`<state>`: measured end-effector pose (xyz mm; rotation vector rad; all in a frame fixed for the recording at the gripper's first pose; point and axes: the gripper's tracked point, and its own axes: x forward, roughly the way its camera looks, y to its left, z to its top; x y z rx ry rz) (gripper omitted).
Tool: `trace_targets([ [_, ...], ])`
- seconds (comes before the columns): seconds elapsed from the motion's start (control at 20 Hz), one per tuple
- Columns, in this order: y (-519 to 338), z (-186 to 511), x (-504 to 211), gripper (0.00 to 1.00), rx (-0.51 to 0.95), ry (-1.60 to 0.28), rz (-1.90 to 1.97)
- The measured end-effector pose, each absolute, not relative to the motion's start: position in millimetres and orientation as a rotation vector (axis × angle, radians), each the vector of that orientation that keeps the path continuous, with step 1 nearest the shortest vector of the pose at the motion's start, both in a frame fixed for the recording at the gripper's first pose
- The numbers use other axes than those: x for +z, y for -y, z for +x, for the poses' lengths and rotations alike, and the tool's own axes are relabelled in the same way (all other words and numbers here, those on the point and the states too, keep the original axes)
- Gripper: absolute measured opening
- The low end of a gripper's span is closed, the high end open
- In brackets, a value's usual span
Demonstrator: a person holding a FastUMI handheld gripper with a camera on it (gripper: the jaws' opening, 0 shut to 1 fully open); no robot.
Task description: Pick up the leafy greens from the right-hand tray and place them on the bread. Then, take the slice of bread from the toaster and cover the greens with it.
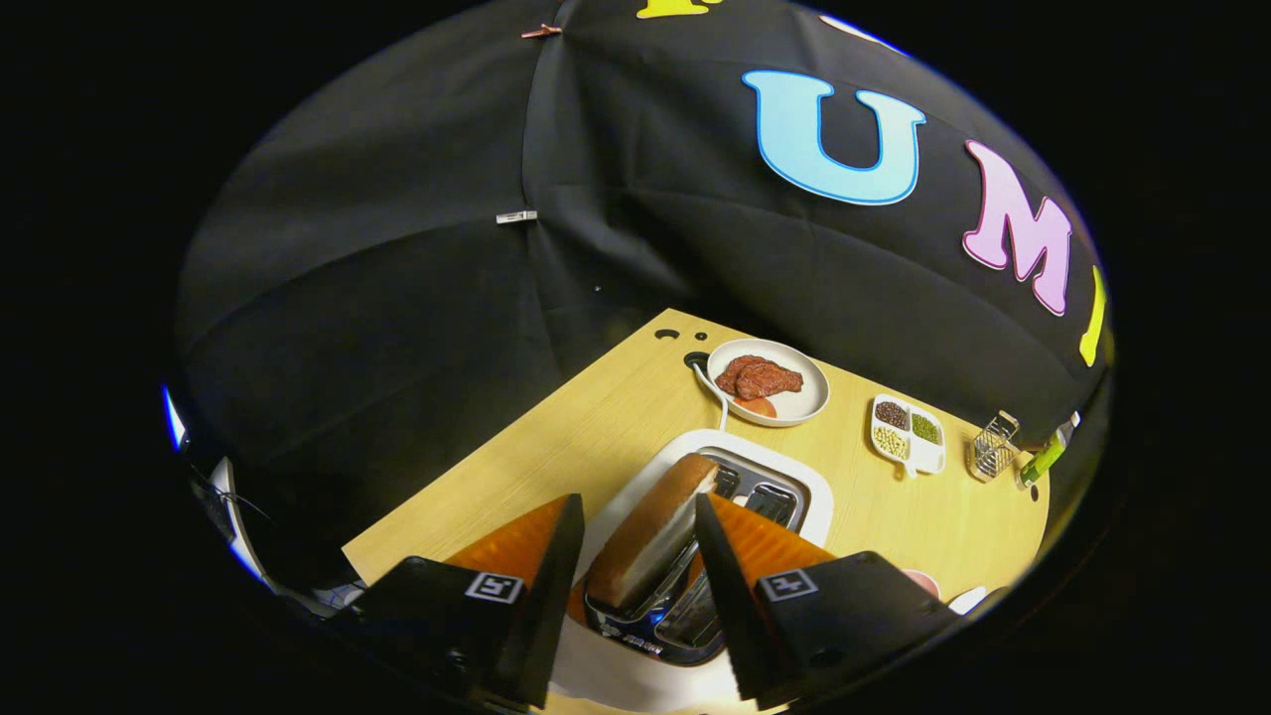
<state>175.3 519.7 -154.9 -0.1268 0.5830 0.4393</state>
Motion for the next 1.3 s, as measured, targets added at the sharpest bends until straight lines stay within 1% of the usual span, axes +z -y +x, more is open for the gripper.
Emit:
trace_targets([
  [0.1, -518, 175, -158, 0.57, 0.432, -0.589, -0.135],
  [0.25, -517, 175, -158, 0.57, 0.424, -0.591, -0.151],
  [0.45, -510, 173, -160, 0.32, 0.405, -0.62, -0.144],
  [0.5, -509, 173, -160, 0.23, 0.407, -0.628, -0.136],
  [0.55, -509, 171, -160, 0.23, 0.416, -0.64, -0.124],
  [0.6, -509, 172, -159, 0.18, 0.429, -0.648, -0.114],
  [0.7, -508, 171, -154, 0.16, 0.449, -0.654, -0.091],
  [0.9, -502, 174, -134, 0.16, 0.465, -0.639, -0.047],
  [1.3, -456, 180, -79, 0.16, 0.44, -0.585, 0.105],
])
